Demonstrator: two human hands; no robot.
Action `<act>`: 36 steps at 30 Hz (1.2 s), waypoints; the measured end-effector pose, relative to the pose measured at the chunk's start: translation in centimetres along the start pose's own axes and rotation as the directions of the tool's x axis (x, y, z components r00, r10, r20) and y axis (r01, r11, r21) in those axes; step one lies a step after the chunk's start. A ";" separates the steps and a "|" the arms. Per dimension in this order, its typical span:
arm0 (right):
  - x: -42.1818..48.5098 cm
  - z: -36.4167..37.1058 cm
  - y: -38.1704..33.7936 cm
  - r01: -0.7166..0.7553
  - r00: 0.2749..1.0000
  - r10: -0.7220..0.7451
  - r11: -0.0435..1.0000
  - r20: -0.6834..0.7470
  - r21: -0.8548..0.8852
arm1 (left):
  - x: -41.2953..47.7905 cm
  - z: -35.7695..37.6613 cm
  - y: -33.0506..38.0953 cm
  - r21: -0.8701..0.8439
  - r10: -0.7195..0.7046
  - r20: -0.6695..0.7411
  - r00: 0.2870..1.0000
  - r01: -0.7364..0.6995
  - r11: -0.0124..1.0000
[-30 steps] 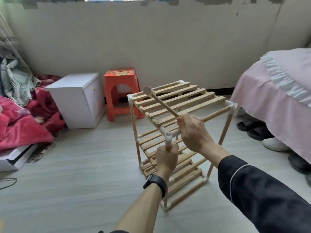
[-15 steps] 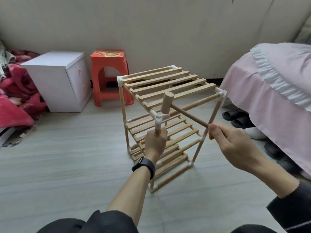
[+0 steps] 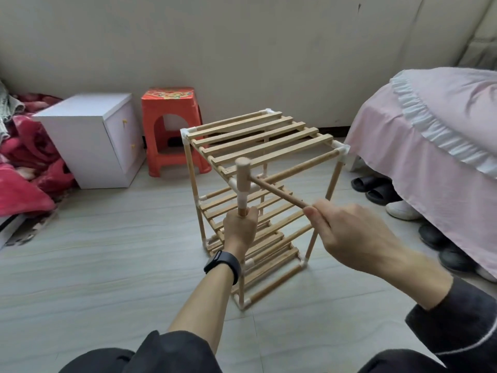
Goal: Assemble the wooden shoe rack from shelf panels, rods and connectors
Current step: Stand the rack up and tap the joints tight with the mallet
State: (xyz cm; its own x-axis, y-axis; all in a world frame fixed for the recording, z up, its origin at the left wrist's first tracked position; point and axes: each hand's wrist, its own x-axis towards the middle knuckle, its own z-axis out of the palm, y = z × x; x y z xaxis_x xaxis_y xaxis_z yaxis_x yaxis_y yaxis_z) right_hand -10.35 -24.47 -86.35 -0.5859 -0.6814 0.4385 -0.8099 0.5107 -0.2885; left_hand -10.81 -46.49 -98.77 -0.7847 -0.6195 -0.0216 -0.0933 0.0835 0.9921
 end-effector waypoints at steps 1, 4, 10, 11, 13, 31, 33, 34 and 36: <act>0.1 0.0 0.0 -0.021 0.999 0.021 1.000 0.031 0.021 | 0.0 0.0 -0.1 0.004 0.001 -0.009 1.000 -0.001 1.000; 0.0 -0.2 -0.3 0.020 0.989 0.009 0.981 -0.150 0.193 | 0.1 -0.2 -0.2 0.000 0.007 0.009 1.000 -0.007 1.000; 0.2 0.4 -0.7 -0.014 1.000 0.011 0.992 0.022 0.122 | 0.2 -0.7 0.0 0.028 0.011 0.008 1.000 -0.011 1.000; 0.4 0.2 -0.7 -0.017 0.999 0.028 0.978 -0.047 0.208 | 0.1 -0.8 0.0 0.031 0.011 0.011 1.000 -0.011 0.999; 0.7 0.1 -0.6 0.024 0.991 0.005 0.976 -0.134 0.217 | 0.2 -0.9 0.0 0.035 0.005 -0.004 1.000 -0.005 0.999; -4.5 8.4 6.6 -0.442 0.896 0.399 0.851 0.197 0.284 | 1.9 -4.3 -1.7 0.317 0.114 -0.114 0.987 -0.072 0.946; -5.8 9.7 8.0 -0.518 0.850 0.463 0.822 0.253 0.236 | 0.6 -4.2 -4.3 0.354 0.118 -0.249 0.961 -0.023 0.935; -6.3 10.4 8.6 -0.547 0.826 0.486 0.813 0.285 0.198 | -0.4 -3.9 -5.8 0.372 0.129 -0.292 0.948 -0.012 0.928; -7.0 11.8 9.6 -0.593 0.775 0.518 0.793 0.362 0.136 | -2.4 -3.1 -8.7 0.391 0.097 -0.272 0.957 0.018 0.920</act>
State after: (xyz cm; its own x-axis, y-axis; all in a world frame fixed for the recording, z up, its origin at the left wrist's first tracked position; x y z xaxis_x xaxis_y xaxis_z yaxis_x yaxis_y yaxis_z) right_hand -14.31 -20.98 -102.27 -0.8834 -0.4536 -0.1176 -0.2984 0.7381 -0.6052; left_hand -6.22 -48.11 -106.97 -0.5934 -0.7975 0.1089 -0.3393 0.3705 0.8646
